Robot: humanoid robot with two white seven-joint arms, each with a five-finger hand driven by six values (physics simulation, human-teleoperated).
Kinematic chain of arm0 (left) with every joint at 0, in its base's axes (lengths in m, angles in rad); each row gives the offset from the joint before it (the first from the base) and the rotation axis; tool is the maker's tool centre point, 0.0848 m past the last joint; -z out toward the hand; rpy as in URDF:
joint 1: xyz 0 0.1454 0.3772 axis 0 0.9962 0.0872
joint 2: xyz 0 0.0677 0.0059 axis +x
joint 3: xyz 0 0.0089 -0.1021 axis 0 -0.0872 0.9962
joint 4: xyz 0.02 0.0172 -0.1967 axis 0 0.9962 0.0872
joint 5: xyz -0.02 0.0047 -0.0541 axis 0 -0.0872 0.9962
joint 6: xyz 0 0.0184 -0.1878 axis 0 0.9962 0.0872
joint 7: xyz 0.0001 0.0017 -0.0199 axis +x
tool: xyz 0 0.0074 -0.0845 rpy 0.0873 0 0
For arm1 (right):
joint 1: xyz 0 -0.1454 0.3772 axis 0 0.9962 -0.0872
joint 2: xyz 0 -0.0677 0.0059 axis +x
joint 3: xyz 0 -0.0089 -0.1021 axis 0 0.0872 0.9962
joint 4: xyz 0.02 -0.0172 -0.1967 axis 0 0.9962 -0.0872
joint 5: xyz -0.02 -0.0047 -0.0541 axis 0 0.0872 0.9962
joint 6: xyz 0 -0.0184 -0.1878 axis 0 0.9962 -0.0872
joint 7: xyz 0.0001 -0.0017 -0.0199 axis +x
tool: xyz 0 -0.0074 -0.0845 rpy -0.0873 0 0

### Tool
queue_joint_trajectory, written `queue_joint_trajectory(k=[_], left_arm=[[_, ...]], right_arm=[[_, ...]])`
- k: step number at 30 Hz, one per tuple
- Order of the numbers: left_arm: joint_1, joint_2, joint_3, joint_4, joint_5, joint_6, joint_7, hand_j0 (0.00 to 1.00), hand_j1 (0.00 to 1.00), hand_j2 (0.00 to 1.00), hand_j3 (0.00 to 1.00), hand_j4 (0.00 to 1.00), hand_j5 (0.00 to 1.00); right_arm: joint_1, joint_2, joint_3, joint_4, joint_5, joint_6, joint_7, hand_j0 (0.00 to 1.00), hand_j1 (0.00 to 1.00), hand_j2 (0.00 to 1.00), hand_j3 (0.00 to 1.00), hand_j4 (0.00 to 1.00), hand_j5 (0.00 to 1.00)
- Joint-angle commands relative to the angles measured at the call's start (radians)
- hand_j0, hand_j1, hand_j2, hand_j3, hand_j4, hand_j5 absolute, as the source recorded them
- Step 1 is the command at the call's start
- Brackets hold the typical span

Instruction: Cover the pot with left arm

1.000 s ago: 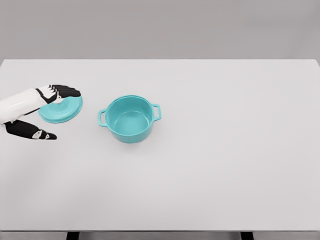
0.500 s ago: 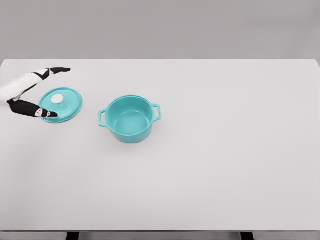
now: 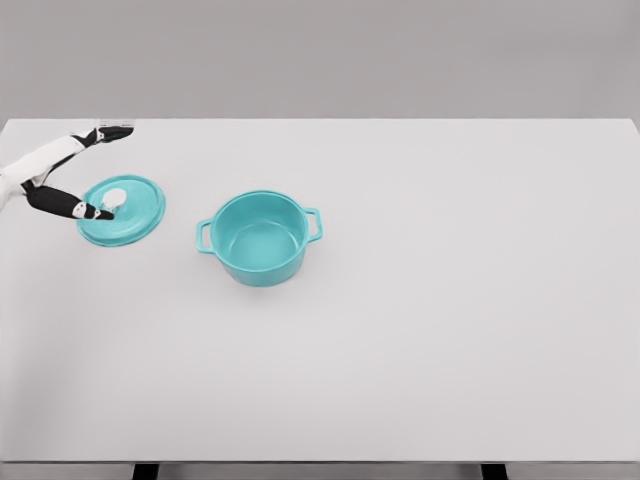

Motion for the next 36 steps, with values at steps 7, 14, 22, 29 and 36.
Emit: queue_joint_trajectory(k=[7, 14, 22, 29, 36], left_arm=[[-0.044, -0.024, -0.079, 0.098, -0.012, 0.078, -0.028, 0.89, 0.89, 0.89, 0.89, 0.89, 0.89], [-0.097, -0.073, -0.08, 0.199, -0.013, 0.116, -0.07, 0.81, 0.81, 0.81, 0.81, 0.81, 0.81], [-0.107, -0.084, -0.08, 0.253, -0.016, 0.121, -0.073, 0.83, 0.83, 0.83, 0.83, 0.83, 0.83], [-0.127, -0.118, -0.079, 0.282, -0.047, 0.127, -0.073, 0.83, 0.83, 0.83, 0.83, 0.83, 0.83], [-0.127, -0.113, -0.077, 0.273, -0.046, 0.125, -0.073, 0.83, 0.83, 0.83, 0.83, 0.83, 0.83]], right_arm=[[0.0, 0.0, 0.0, 0.0, 0.001, 0.0, 0.0, 1.0, 1.0, 1.0, 1.0, 1.0, 1.0], [0.0, 0.0, 0.0, 0.0, 0.001, 0.0, 0.0, 1.0, 1.0, 1.0, 1.0, 1.0, 1.0], [0.0, 0.0, 0.0, 0.0, 0.001, 0.0, 0.0, 1.0, 1.0, 1.0, 1.0, 1.0, 1.0], [0.0, 0.0, 0.0, 0.001, 0.001, 0.0, 0.0, 1.0, 1.0, 1.0, 1.0, 1.0, 1.0], [0.0, 0.0, 0.0, 0.001, 0.001, 0.0, 0.0, 1.0, 1.0, 1.0, 1.0, 1.0, 1.0]])
